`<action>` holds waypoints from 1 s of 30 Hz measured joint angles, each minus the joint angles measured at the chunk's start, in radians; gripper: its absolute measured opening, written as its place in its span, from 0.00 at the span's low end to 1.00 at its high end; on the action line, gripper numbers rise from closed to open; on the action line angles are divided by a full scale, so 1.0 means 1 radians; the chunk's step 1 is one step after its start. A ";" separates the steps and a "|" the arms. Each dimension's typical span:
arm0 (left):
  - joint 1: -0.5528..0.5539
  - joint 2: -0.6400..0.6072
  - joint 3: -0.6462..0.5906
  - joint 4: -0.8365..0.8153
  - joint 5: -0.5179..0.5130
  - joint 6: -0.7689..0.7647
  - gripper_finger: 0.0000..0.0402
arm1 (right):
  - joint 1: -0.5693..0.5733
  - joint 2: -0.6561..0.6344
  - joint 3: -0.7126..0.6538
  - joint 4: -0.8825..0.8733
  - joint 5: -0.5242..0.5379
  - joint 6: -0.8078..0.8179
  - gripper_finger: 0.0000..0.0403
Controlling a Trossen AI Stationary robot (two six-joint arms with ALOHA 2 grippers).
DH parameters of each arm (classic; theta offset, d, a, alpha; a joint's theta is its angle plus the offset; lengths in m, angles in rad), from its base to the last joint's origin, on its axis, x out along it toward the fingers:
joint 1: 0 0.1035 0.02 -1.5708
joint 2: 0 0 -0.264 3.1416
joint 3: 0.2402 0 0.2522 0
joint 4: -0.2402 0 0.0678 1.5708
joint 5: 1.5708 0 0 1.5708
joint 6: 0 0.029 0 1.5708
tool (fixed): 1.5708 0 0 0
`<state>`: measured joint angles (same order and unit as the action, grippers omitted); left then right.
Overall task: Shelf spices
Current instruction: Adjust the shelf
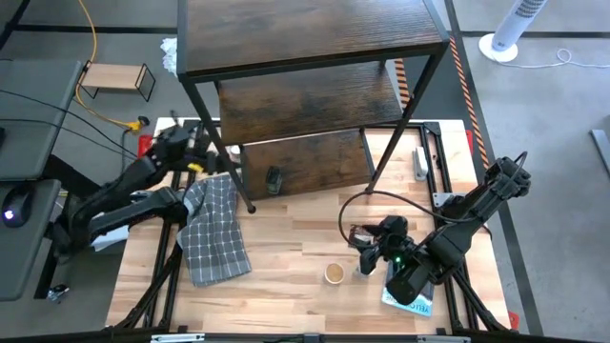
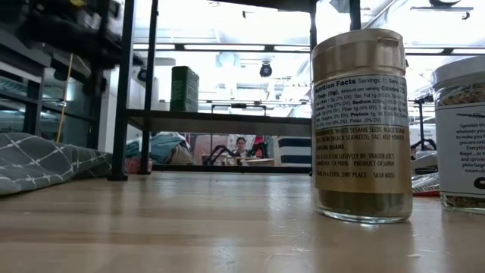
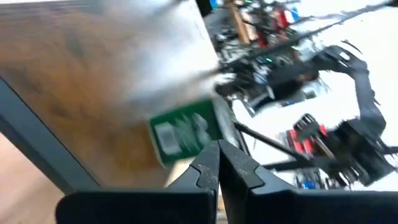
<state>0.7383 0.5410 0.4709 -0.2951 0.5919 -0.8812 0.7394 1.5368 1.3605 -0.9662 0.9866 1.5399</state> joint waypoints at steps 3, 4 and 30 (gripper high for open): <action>-0.046 -0.164 0.000 -0.113 -0.005 -0.002 0.00 | -0.027 0.000 0.000 0.118 -0.037 -0.153 0.66; -0.066 -0.220 0.001 -0.167 -0.013 -0.007 0.00 | -0.040 0.000 0.000 0.156 -0.052 -0.208 0.66; -0.241 -0.137 0.083 -0.376 -0.328 0.083 0.00 | -0.077 -0.008 0.000 0.254 -0.050 -0.300 0.01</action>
<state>0.4975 0.4041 0.5538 -0.6711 0.2640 -0.7982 0.6622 1.5284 1.3602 -0.7123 0.9361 1.2402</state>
